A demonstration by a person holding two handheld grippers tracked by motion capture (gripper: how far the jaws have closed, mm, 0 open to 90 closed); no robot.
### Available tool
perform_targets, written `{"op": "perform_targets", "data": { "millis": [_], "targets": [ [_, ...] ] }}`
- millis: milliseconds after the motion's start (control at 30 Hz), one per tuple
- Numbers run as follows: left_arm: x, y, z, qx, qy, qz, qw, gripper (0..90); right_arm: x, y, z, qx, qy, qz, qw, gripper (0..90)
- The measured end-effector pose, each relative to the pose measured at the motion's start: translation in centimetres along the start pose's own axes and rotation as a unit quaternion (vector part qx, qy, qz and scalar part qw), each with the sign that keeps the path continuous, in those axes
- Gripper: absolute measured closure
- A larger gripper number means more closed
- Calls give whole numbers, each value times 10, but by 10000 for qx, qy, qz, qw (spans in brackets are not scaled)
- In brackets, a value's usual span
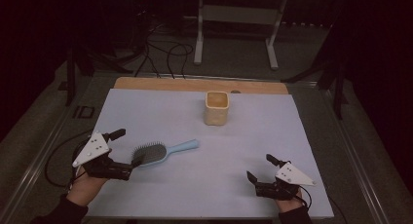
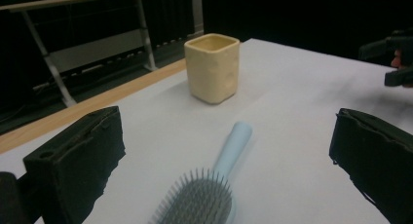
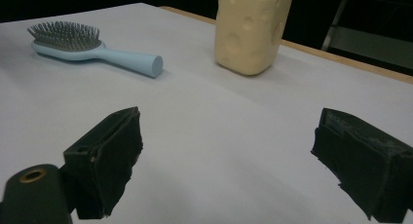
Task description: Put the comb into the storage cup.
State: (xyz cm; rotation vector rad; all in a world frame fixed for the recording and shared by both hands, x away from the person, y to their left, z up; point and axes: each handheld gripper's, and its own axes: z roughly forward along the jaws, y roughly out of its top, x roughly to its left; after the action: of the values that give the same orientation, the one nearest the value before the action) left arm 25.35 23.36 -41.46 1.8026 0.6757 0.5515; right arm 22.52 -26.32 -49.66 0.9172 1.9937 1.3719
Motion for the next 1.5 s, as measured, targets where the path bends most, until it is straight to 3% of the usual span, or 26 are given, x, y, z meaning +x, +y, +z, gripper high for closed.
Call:
{"op": "perform_targets", "data": {
  "millis": [200, 433, 500, 700, 1167, 1433, 1500],
  "targets": [
    [-3, 6, 18, 58, -33, -74, 9999, 0, 0, 0, -1, -20, -5, 25, 10000, 101],
    [-4, 12, 36, 359, -261, -201, 9988, 0, 0, 0, 0, -35, 18, 25, 10000, 101],
    [-4, 14, 48, 485, -355, -310, 9977, 0, 0, 0, 0, -16, 30, 23, 10000, 101],
    [-7, 17, 70, 654, -435, -158, 9968, 0, 1, 0, 1, -22, 55, -5, 10000, 101],
    [-10, 19, 115, 860, -663, -204, 9939, 3, 1, 1, 2, -56, 108, 5, 9999, 102],
    [-10, 14, 142, 1110, -687, -275, 9911, 76, 1, 1, 2, -57, 130, 8, 9999, 102],
    [-11, 12, 148, 1116, -635, -260, 9914, 93, 2, 1, 2, -31, 136, -7, 9999, 102]
  ]
}}
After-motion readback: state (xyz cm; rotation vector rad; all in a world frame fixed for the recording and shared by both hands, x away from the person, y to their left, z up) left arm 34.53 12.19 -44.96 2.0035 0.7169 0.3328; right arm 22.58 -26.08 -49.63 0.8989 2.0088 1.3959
